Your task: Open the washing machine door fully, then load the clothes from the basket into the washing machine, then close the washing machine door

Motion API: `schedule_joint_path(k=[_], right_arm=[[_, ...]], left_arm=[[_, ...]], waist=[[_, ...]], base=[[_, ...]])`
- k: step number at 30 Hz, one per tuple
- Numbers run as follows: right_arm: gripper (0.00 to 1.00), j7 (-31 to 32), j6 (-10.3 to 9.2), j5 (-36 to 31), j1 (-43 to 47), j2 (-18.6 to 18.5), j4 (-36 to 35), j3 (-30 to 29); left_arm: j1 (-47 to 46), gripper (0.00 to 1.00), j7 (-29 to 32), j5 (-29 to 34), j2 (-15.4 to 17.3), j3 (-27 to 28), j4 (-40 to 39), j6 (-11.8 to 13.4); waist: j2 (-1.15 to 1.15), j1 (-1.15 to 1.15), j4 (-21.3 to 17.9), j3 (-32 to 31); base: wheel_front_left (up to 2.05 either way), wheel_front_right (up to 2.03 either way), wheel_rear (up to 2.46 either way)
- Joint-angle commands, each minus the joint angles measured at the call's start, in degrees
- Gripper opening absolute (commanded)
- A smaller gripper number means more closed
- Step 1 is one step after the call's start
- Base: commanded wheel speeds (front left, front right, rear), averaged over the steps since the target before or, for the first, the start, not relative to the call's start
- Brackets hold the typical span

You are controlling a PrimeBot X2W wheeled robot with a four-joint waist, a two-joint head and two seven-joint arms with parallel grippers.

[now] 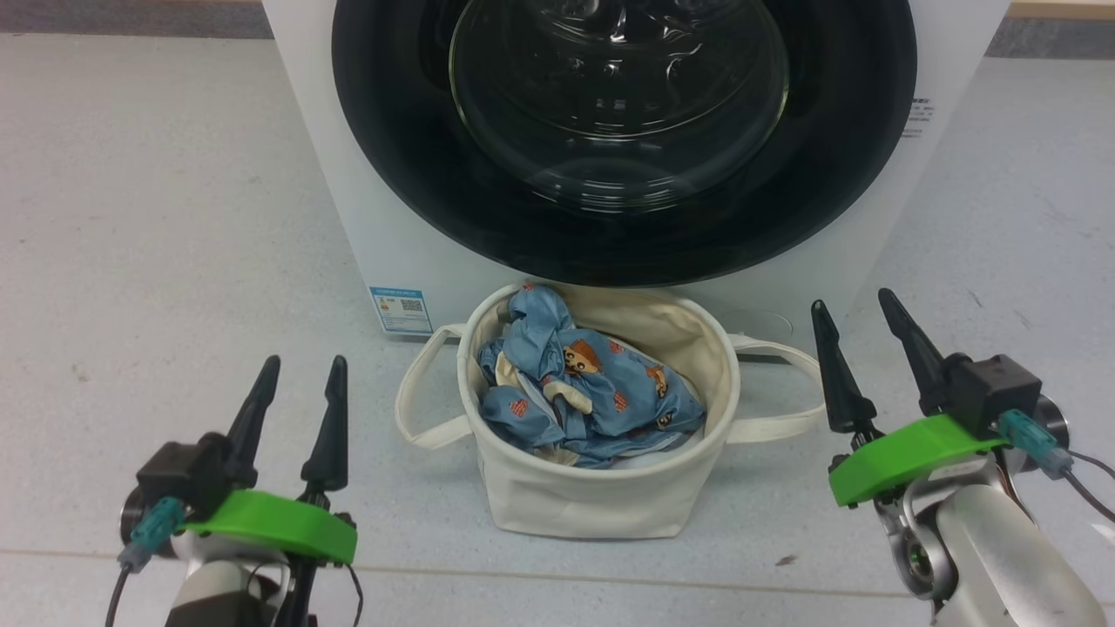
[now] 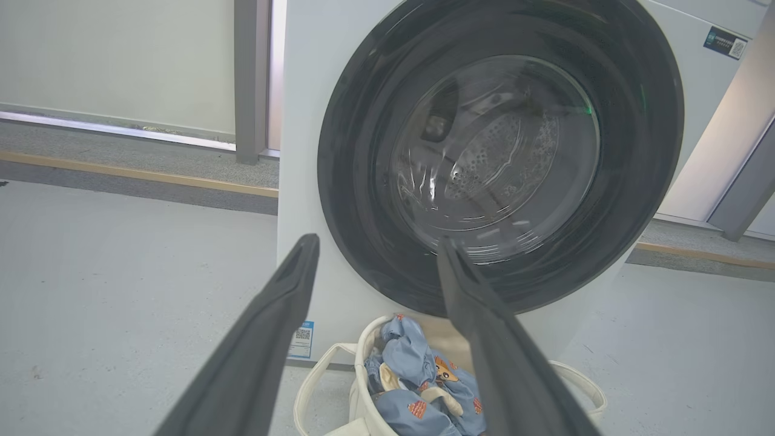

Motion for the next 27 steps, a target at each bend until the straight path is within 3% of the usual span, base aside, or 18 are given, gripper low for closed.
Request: schedule_joint_path(k=[1, 9, 27], right_arm=[[1.00, -0.7, 0.01, 0.0, -0.9, -0.3, -1.5, 0.3], [1.00, -0.7, 0.01, 0.3, -0.7, 0.1, -1.3, 0.1], [1.00, -0.7, 0.01, 0.8, -0.6, 0.1, -1.4, -0.1]], left_arm=[[-2.4, 1.00, -0.7, 0.4, 0.5, 2.5, -1.3, 0.1], [-3.1, 1.00, -0.7, -5.1, 0.3, 3.3, 2.0, 0.0], [-3.0, 1.00, -0.7, -6.1, 0.4, 1.9, 2.1, -0.3]], waist=[[0.00, 0.00, 0.0, 0.0], [0.00, 0.00, -0.4, 0.1], [0.00, 0.00, -0.4, 0.0]], base=[[0.00, 0.00, 0.00], [0.00, 0.00, 0.00], [0.00, 0.00, 0.00]])
